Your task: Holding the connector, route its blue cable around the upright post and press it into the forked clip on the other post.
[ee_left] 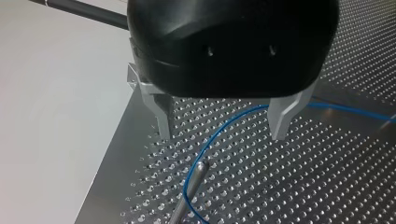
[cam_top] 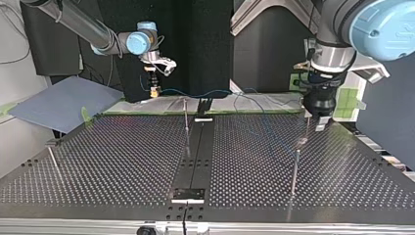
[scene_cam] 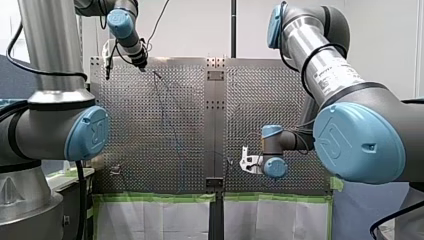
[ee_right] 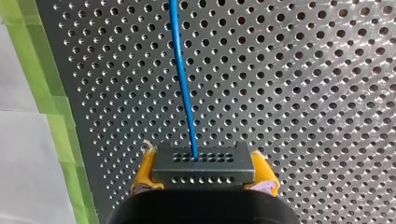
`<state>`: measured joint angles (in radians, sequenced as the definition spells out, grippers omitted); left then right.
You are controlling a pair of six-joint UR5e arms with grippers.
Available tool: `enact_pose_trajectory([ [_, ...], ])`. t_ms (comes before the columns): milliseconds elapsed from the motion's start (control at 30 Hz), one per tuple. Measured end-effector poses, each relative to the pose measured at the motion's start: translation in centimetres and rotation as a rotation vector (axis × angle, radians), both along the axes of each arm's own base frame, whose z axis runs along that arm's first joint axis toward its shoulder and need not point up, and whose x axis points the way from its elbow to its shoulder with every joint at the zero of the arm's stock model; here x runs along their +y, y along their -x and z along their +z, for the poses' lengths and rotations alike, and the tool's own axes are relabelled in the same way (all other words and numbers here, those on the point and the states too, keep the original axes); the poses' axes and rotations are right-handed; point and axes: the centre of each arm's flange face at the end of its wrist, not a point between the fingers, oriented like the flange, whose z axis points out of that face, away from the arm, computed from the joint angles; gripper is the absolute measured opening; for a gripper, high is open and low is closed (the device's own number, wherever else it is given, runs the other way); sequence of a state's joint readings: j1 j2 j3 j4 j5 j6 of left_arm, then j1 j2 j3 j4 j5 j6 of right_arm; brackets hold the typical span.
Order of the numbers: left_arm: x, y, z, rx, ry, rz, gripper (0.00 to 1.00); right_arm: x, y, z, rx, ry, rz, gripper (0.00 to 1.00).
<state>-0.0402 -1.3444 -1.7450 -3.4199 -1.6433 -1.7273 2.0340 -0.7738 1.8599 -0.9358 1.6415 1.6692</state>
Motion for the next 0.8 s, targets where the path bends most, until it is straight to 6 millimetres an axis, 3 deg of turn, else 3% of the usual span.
enact_pose_trajectory([
  [800, -0.17, 0.78, 0.3, -0.006, -0.01, 0.055, 0.99, 0.13, -0.09, -0.03, 0.003, -0.003, 0.003, 0.0],
])
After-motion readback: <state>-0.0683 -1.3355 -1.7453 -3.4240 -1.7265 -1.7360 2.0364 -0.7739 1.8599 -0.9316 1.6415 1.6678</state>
